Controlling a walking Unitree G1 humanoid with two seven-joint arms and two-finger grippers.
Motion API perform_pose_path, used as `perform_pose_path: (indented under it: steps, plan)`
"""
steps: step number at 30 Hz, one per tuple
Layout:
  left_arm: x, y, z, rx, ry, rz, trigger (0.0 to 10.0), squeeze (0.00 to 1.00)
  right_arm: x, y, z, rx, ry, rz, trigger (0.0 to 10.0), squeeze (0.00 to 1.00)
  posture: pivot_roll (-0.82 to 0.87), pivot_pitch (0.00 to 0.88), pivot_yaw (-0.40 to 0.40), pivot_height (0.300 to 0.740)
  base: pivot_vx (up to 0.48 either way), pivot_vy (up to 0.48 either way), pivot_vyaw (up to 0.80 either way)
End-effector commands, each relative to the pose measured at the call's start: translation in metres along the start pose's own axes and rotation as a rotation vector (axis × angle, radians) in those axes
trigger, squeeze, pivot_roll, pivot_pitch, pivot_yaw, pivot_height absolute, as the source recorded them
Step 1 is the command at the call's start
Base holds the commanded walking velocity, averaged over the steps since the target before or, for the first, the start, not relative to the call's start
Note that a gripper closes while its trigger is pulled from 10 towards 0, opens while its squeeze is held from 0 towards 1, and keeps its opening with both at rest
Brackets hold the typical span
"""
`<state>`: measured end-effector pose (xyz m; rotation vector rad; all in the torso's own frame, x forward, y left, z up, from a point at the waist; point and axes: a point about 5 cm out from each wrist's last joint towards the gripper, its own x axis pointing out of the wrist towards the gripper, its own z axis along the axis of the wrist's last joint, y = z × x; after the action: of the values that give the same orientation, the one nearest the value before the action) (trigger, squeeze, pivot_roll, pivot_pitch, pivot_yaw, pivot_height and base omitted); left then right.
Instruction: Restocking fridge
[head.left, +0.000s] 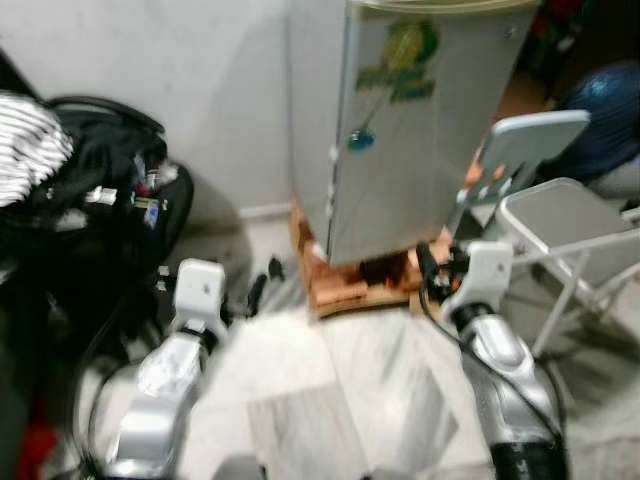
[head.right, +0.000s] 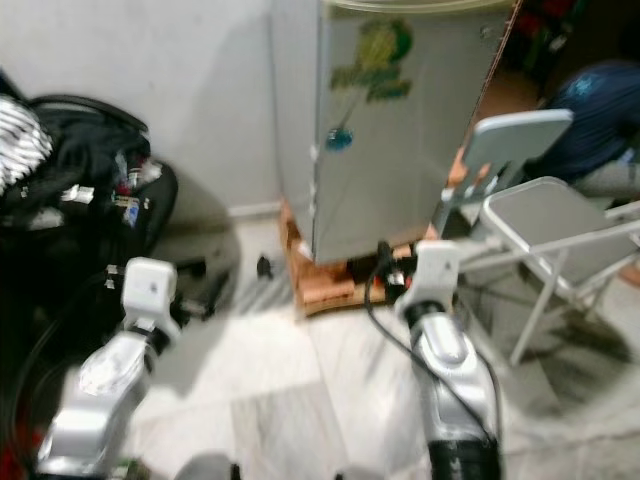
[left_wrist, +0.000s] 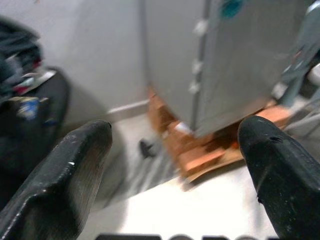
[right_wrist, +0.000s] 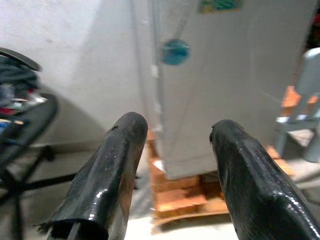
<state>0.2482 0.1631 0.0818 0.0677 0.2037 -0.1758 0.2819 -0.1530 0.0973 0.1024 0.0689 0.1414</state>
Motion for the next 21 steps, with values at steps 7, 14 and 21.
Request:
perform_pose_path:
  steps: [7, 14, 21]
  plan:
    - [0.0042, -0.0063, 0.0114, 0.015, -0.064, -0.024, 10.0, 0.00, -0.0021, -0.0096, 0.0049, -0.024, -0.016, -0.032, 10.0, 0.00, 0.09, 0.016, -0.019, 0.740, 0.200, 0.396, -0.14]
    - [0.0047, -0.0067, 0.0112, 0.006, -0.062, -0.022, 10.0, 0.00, -0.0023, -0.0097, 0.0053, -0.028, -0.020, -0.037, 10.0, 0.00, 0.09, 0.016, -0.020, 0.740, 0.278, 0.084, 0.00]
    - [0.0043, -0.0102, 0.0137, 0.048, -0.081, -0.051, 10.0, 0.00, -0.0007, -0.0110, 0.0077, -0.033, -0.028, -0.041, 10.0, 0.00, 0.10, 0.015, -0.023, 0.740, 0.382, 0.193, 0.00]
